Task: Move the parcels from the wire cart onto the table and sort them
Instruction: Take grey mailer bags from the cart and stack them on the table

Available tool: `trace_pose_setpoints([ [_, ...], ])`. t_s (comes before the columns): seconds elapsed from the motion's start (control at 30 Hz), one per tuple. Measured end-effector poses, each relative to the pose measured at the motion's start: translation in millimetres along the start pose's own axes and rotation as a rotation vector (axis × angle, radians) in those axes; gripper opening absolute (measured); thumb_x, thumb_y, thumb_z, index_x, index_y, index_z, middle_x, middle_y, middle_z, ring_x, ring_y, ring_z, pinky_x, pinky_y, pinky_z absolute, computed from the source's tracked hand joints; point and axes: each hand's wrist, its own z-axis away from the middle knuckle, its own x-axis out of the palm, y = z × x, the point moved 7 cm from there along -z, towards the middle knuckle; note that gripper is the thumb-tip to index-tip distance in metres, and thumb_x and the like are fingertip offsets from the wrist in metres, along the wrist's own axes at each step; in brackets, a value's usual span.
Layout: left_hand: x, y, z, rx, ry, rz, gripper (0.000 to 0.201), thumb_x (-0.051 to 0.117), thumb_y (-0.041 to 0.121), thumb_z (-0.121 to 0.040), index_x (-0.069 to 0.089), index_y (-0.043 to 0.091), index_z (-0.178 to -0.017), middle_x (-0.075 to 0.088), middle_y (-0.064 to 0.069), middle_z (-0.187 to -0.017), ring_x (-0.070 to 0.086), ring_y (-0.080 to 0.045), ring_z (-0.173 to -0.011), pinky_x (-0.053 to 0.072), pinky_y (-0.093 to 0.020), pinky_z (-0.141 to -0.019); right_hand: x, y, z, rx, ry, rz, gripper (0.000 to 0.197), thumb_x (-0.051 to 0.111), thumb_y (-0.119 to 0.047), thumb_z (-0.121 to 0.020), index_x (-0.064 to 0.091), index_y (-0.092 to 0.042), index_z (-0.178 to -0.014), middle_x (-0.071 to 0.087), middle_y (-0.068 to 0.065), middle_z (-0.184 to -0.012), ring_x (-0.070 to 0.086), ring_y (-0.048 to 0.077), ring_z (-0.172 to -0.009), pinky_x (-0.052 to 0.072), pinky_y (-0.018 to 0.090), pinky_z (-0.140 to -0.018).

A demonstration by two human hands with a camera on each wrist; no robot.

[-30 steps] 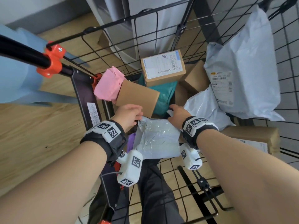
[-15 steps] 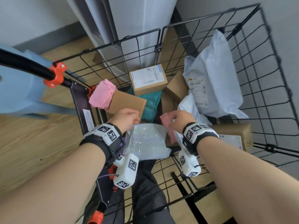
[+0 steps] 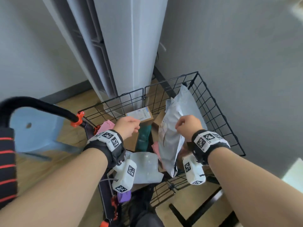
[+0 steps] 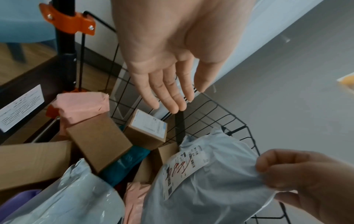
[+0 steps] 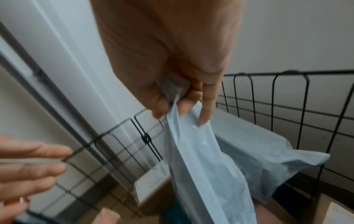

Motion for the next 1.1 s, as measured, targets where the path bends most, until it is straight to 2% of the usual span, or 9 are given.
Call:
trace_pose_setpoints([
  [0.13,-6,32,25,0.070,-0.014,-0.032,0.019,0.051,0.011,-0.095,0.062,0.005,-0.110,0.064,-0.012,-0.098,0.055,-0.011,-0.069,0.045,-0.010,-0.049,-66,-19,37,-0.009,0.255,-0.194,0.021,0.046,-0.003,-0.082,0.064,-0.012,-0.077,0.056,-0.002,-0.069,0.055,0.020,-0.072,0.042,0.023,-0.062],
  [0.33,-21,105,71,0.261,-0.028,-0.089,0.021,0.056,0.014,-0.092,0.062,0.009,-0.112,0.065,-0.009,-0.102,0.060,-0.016,-0.084,0.047,-0.023,-0.072,-163,-48,113,-0.148,0.628,-0.456,0.027,0.044,0.007,-0.077,0.052,-0.015,-0.089,0.047,-0.001,-0.097,0.048,0.010,-0.074,0.035,0.013,-0.062],
  [0.4,-24,132,87,0.325,-0.030,-0.093,0.026,0.059,0.018,-0.090,0.059,0.012,-0.116,0.063,-0.008,-0.110,0.060,-0.017,-0.089,0.049,-0.028,-0.080,-190,-48,138,-0.157,0.738,-0.560,0.032,0.042,0.008,-0.078,0.053,-0.018,-0.093,0.051,-0.001,-0.098,0.054,0.015,-0.080,0.044,0.021,-0.069],
  [0.6,-6,184,145,0.497,-0.189,-0.134,0.106,0.086,0.026,-0.067,0.021,0.020,-0.150,0.036,-0.005,-0.149,0.038,-0.026,-0.135,0.036,-0.040,-0.108,-255,-41,222,-0.188,0.896,-0.937,0.049,0.031,0.016,-0.073,0.061,-0.012,-0.099,0.056,0.002,-0.076,0.052,0.015,-0.069,0.044,0.025,-0.061],
  [0.77,38,197,191,0.594,-0.382,-0.134,0.141,0.094,0.025,-0.050,-0.003,0.031,-0.152,0.033,0.006,-0.149,0.036,-0.017,-0.137,0.030,-0.041,-0.114,-281,-22,283,-0.224,0.935,-1.265,0.055,0.024,0.020,-0.070,0.062,-0.008,-0.098,0.052,0.005,-0.068,0.050,0.016,-0.064,0.042,0.026,-0.066],
  [0.87,63,198,216,0.603,-0.434,-0.105,0.132,0.095,0.024,-0.047,0.012,0.028,-0.150,0.049,0.005,-0.134,0.050,-0.019,-0.123,0.038,-0.047,-0.109,-283,-5,319,-0.227,0.942,-1.383,0.051,0.026,0.020,-0.075,0.061,-0.010,-0.098,0.055,0.008,-0.073,0.052,0.019,-0.067,0.045,0.027,-0.064],
  [0.93,82,198,231,0.613,-0.450,-0.171,0.110,0.096,0.036,-0.036,0.043,0.022,-0.131,0.064,0.004,-0.116,0.062,-0.019,-0.107,0.048,-0.048,-0.099,-282,13,344,-0.198,0.993,-1.413,0.048,0.030,0.019,-0.079,0.059,-0.010,-0.103,0.058,0.011,-0.081,0.055,0.021,-0.073,0.047,0.029,-0.067],
  [1.03,120,189,253,0.592,-0.531,-0.211,0.099,0.093,0.051,-0.020,0.061,0.022,-0.110,0.072,0.001,-0.104,0.068,-0.023,-0.098,0.053,-0.049,-0.091,-281,50,380,-0.132,1.104,-1.419,0.046,0.034,0.016,-0.082,0.055,-0.008,-0.115,0.060,0.007,-0.085,0.056,0.017,-0.070,0.049,0.028,-0.063],
  [1.1,143,185,277,0.584,-0.614,-0.187,0.080,0.094,0.041,-0.035,0.065,0.016,-0.106,0.074,-0.004,-0.100,0.070,-0.025,-0.093,0.055,-0.046,-0.085,-279,76,401,-0.091,1.161,-1.407,0.038,0.043,0.009,-0.087,0.055,-0.007,-0.119,0.061,0.006,-0.088,0.056,0.015,-0.068,0.049,0.025,-0.058],
])
